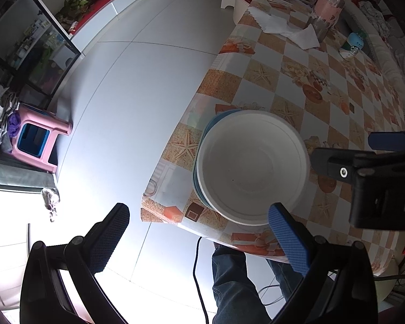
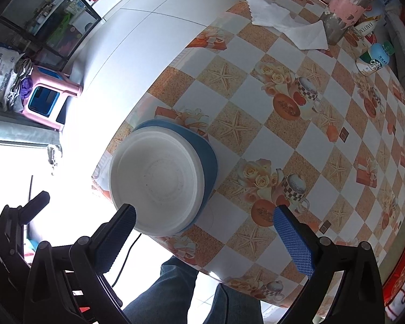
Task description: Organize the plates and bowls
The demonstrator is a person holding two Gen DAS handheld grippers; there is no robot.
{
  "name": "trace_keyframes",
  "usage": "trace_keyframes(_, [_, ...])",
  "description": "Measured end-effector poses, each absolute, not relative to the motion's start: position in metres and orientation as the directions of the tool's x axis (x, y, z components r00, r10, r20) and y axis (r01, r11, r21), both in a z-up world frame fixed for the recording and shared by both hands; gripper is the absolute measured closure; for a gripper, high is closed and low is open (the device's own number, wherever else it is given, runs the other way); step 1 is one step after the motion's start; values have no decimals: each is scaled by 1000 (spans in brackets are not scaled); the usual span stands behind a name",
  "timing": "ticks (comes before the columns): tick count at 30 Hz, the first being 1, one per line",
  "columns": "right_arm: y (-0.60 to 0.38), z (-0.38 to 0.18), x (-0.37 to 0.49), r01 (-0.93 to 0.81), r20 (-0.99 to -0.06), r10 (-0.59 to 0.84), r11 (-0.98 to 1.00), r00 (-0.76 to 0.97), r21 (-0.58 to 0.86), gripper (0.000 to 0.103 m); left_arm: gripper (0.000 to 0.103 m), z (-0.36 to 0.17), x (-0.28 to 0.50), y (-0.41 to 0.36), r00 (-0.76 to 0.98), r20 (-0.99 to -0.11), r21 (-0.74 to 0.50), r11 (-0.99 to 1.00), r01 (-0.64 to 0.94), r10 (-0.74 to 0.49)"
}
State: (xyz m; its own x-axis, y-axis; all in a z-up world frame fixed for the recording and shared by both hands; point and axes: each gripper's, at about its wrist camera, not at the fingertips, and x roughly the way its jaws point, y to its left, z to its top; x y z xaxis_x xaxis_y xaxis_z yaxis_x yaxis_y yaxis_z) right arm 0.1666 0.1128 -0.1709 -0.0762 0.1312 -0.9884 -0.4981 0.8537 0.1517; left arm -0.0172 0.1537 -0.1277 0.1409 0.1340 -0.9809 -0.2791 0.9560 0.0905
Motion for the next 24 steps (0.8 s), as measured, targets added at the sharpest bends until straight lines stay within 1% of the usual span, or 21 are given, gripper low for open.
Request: trace_keyframes(24, [114,-170,164,-498,-989,127,854,-76,148,1,0,-124,-16,147,149,-979,100,962,-253,141])
